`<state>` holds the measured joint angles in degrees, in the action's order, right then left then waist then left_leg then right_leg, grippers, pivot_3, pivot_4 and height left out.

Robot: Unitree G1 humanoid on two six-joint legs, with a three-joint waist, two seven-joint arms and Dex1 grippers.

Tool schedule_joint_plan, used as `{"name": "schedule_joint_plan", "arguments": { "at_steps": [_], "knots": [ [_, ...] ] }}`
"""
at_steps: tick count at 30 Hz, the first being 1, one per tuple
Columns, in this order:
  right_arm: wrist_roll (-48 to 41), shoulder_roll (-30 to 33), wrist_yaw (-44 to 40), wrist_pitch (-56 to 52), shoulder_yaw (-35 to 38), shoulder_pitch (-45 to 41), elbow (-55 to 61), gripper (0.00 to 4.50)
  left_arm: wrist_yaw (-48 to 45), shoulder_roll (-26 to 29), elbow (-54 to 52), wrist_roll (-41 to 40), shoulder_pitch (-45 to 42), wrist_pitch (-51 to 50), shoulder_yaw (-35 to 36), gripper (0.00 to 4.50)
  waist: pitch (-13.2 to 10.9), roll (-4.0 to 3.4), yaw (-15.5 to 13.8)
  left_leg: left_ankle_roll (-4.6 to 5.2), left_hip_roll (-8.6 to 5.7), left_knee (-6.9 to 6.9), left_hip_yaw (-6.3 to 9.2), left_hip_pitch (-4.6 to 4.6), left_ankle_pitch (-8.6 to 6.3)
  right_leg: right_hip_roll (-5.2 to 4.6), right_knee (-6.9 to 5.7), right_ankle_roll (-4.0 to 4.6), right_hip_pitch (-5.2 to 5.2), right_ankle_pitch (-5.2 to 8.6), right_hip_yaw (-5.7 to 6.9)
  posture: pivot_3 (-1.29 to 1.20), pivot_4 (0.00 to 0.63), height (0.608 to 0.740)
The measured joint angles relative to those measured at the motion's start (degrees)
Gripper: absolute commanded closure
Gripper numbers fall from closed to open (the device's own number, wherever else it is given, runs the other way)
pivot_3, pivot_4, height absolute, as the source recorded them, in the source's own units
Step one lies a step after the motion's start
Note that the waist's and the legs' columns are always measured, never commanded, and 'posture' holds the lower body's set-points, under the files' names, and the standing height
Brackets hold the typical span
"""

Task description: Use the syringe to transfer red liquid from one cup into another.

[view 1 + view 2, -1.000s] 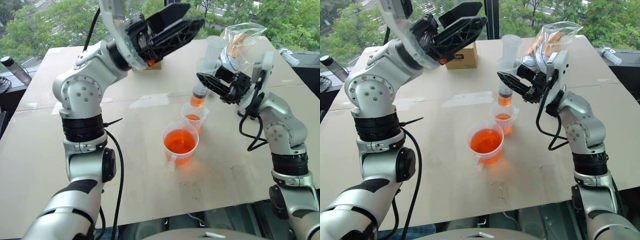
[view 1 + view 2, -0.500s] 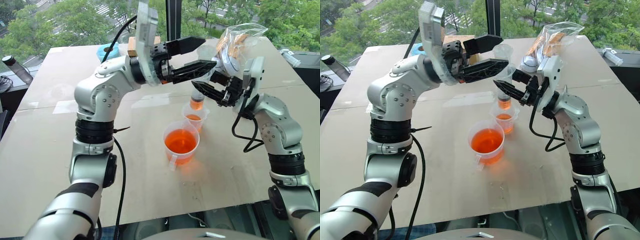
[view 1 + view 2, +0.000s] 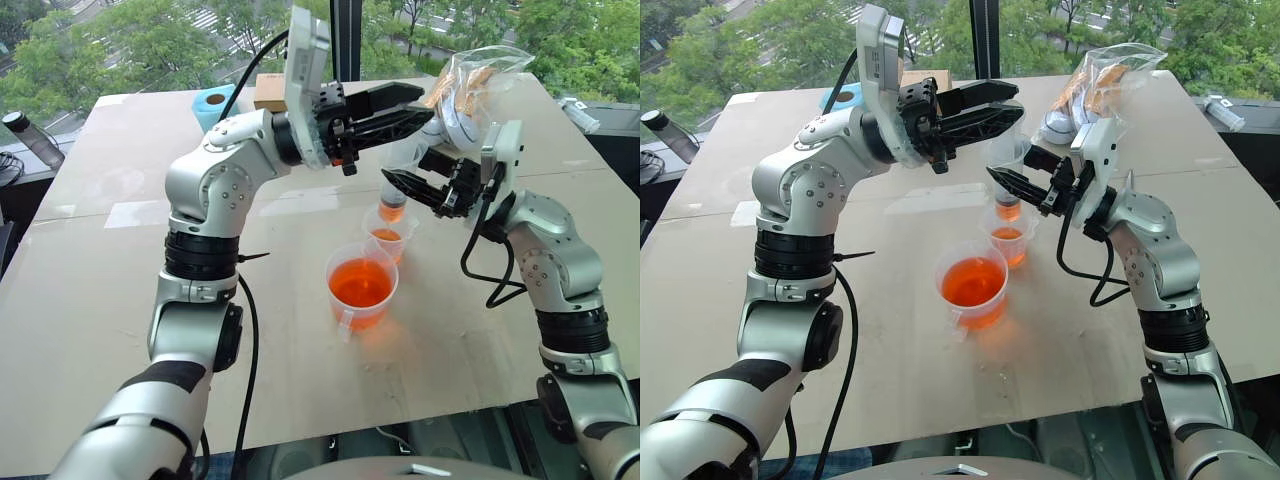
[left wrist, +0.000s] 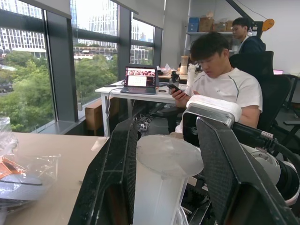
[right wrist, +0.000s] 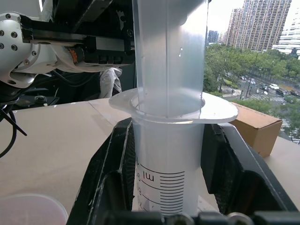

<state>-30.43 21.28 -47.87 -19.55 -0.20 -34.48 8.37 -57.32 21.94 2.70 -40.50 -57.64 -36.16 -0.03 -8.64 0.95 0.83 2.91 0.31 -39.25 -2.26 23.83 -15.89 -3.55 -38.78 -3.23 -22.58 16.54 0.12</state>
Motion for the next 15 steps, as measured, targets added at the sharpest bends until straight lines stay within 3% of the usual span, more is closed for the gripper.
{"name": "schedule_joint_plan", "arguments": {
  "at_steps": [15],
  "knots": [
    [0.64,-0.83,0.16,-0.41,0.13,0.00,-0.42,2.95,-0.40,0.12,0.28,2.84,0.97,1.76,-0.91,3.15,0.00,0.00,0.00,0.00,0.00,0.00,0.00,0.00,0.00,0.00,-0.01,0.00,0.00,0.00,0.00,0.00,0.150,0.740]
  ]
}}
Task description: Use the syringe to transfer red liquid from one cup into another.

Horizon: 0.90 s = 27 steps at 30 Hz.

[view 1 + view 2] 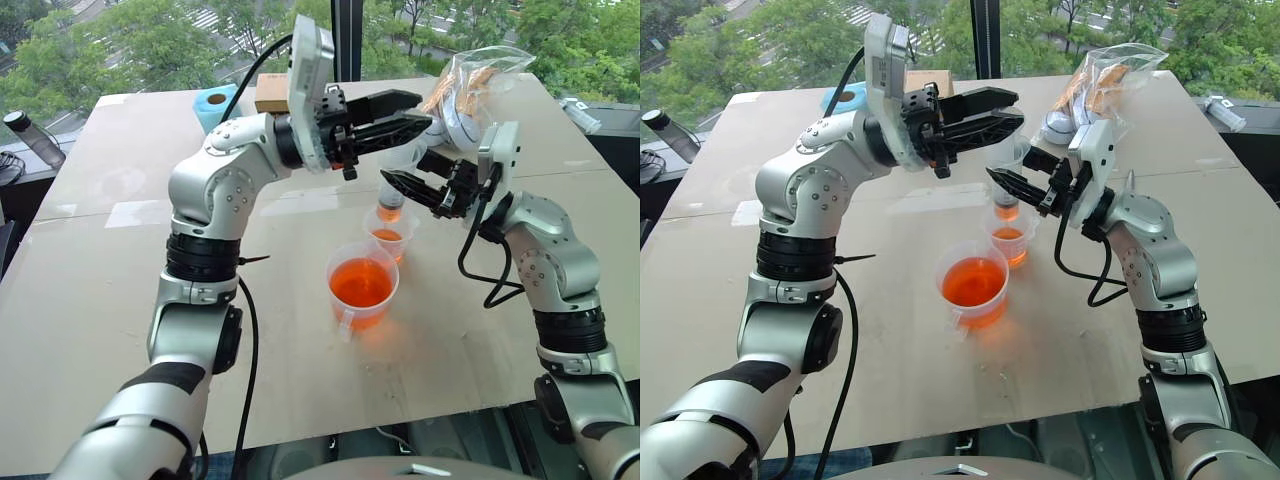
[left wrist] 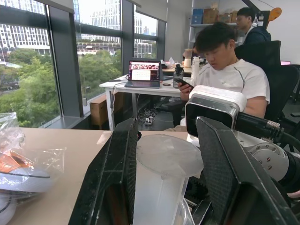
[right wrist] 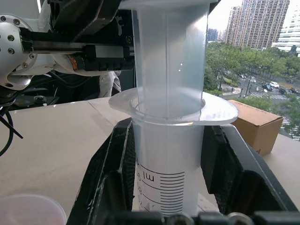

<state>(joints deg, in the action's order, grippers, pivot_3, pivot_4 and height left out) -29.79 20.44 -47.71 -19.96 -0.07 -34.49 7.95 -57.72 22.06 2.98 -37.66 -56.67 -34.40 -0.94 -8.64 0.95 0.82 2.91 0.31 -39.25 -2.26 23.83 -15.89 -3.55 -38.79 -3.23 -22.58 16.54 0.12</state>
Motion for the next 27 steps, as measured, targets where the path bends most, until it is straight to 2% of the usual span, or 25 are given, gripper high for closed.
{"name": "schedule_joint_plan", "arguments": {
  "at_steps": [27],
  "knots": [
    [-3.31,1.23,2.64,-5.48,1.26,0.00,4.32,2.95,0.24,-0.44,-0.04,0.43,0.77,-0.10,-0.71,3.15,0.00,0.00,-0.02,0.00,0.00,0.00,0.00,0.00,0.00,0.00,0.00,0.00,0.00,0.00,0.00,0.00,0.150,0.740]
  ]
}}
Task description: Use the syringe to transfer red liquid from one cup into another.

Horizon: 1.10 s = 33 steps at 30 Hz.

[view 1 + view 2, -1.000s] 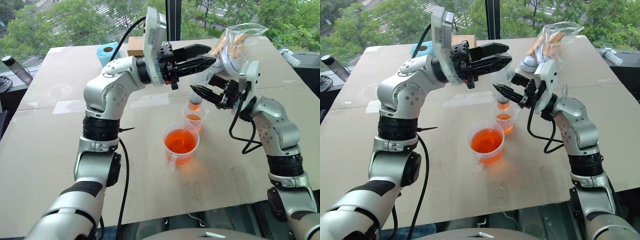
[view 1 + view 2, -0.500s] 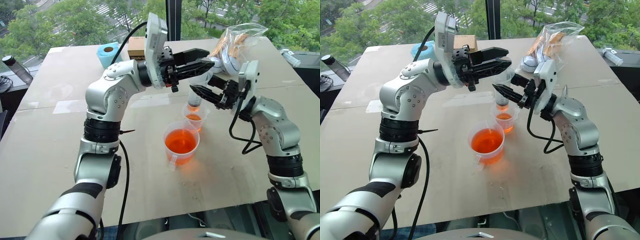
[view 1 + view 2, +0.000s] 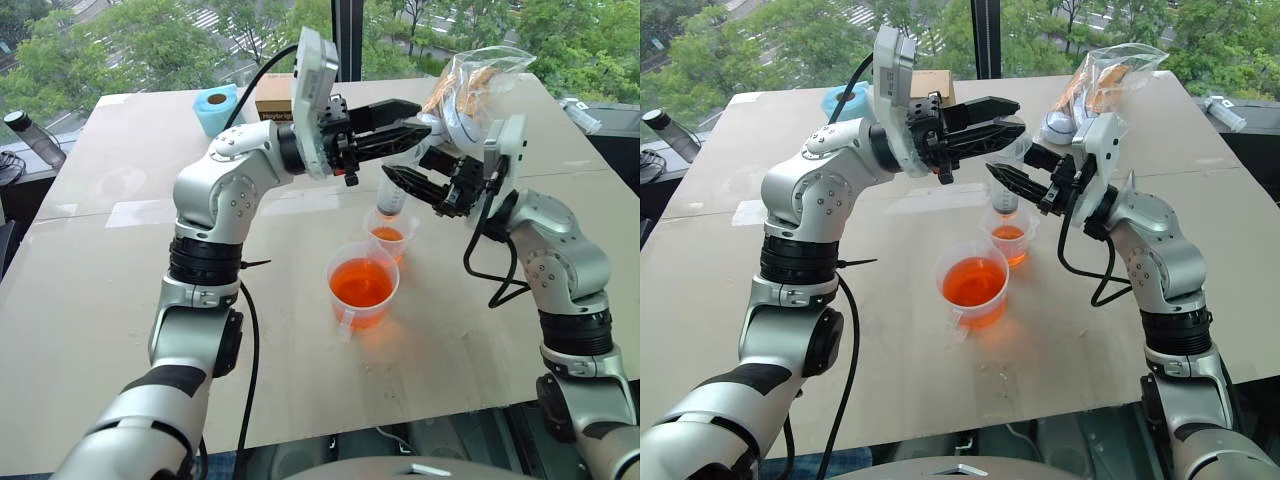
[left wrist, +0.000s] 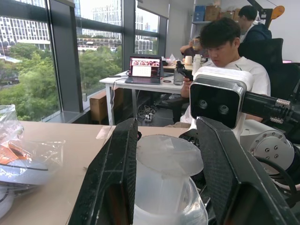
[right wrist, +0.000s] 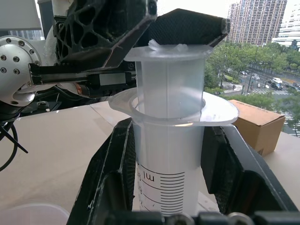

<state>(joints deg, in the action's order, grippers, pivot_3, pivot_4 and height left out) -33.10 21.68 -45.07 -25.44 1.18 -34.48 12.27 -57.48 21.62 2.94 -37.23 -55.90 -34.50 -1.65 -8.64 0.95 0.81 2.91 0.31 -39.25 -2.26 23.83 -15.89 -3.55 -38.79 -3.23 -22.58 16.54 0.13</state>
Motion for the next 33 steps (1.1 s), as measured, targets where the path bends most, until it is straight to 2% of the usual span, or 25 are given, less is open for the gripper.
{"name": "schedule_joint_plan", "arguments": {
  "at_steps": [33],
  "knots": [
    [-2.34,0.71,1.65,-1.93,1.09,1.08,2.54,2.95,1.02,-0.97,-0.01,-0.65,-0.01,-1.54,0.03,3.15,0.00,0.00,-0.01,0.00,0.00,0.00,0.00,0.00,0.00,0.00,0.00,0.00,0.00,0.00,0.00,0.00,0.150,0.740]
  ]
}}
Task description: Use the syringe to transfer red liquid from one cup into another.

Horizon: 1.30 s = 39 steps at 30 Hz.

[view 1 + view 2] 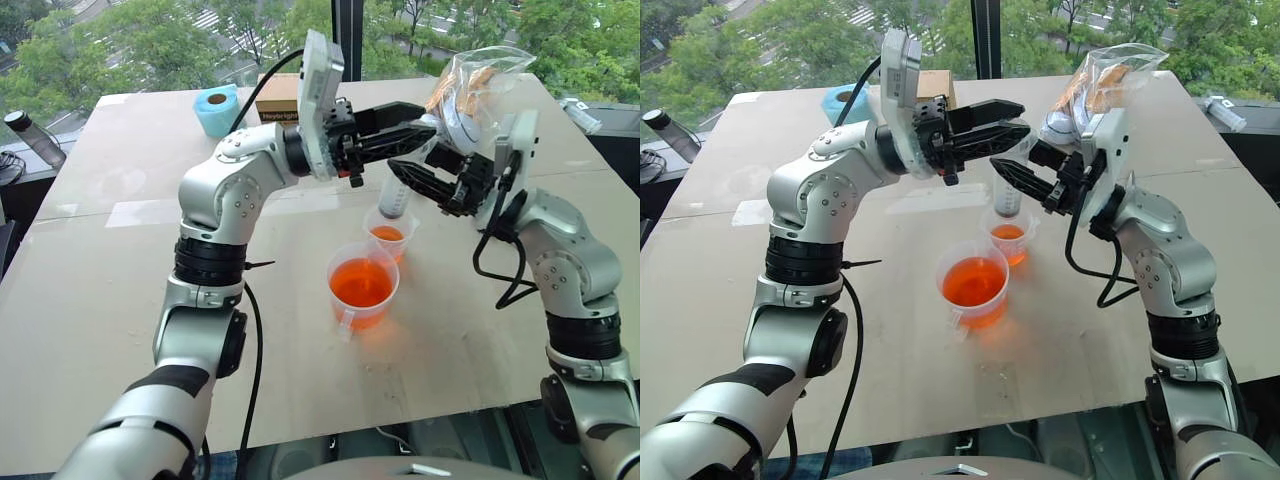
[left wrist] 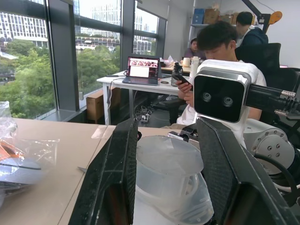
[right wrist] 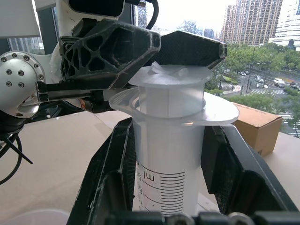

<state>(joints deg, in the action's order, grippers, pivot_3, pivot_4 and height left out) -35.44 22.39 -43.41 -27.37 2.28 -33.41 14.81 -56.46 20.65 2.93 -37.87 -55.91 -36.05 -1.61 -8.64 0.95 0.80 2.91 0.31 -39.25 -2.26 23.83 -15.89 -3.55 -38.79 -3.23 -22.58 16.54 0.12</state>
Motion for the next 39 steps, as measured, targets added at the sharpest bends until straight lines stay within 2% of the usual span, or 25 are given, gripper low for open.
{"name": "schedule_joint_plan", "arguments": {
  "at_steps": [15,20,21,22,39],
  "knots": [
    [1.14,0.36,-0.05,0.49,-0.57,0.70,0.31,2.95,1.03,-0.40,-0.01,-1.04,-0.01,-2.02,0.18,3.15,0.00,0.00,0.00,0.00,0.00,0.00,0.00,0.00,0.00,0.00,0.00,0.00,0.00,0.00,0.00,0.00,0.150,0.740],
    [0.95,0.13,-1.52,0.06,-2.89,1.55,1.39,2.95,2.24,-0.54,-0.46,-2.81,-0.56,-2.93,2.53,0.79,0.00,0.00,0.05,0.00,0.01,0.00,0.00,0.00,0.00,0.00,0.00,0.00,-0.01,0.00,0.00,0.00,0.150,0.740],
    [0.95,0.13,-1.58,0.03,-3.10,1.61,1.39,2.95,2.41,-0.61,-0.70,-2.82,-0.58,-2.87,2.74,0.54,0.00,0.00,0.05,0.00,0.01,0.00,0.00,0.00,0.00,0.00,0.00,0.00,-0.01,0.00,0.00,0.00,0.150,0.740],
    [0.94,0.12,-1.64,0.00,-3.16,1.63,1.39,2.95,2.92,-0.78,-1.11,-2.81,-0.58,-2.64,3.06,0.07,0.00,0.00,0.02,0.00,0.01,0.00,0.00,0.00,0.00,0.00,0.00,0.00,0.00,0.00,0.00,0.00,0.150,0.740],
    [-1.26,-0.06,-0.74,-0.14,-1.21,-0.32,1.02,2.95,5.58,-0.08,-2.30,-5.39,-3.05,-2.30,8.18,0.07,0.00,0.00,-0.02,0.00,0.01,-0.01,0.01,0.00,0.00,-0.01,0.01,0.00,0.00,0.00,0.01,0.00,0.150,0.740]
  ]
}}
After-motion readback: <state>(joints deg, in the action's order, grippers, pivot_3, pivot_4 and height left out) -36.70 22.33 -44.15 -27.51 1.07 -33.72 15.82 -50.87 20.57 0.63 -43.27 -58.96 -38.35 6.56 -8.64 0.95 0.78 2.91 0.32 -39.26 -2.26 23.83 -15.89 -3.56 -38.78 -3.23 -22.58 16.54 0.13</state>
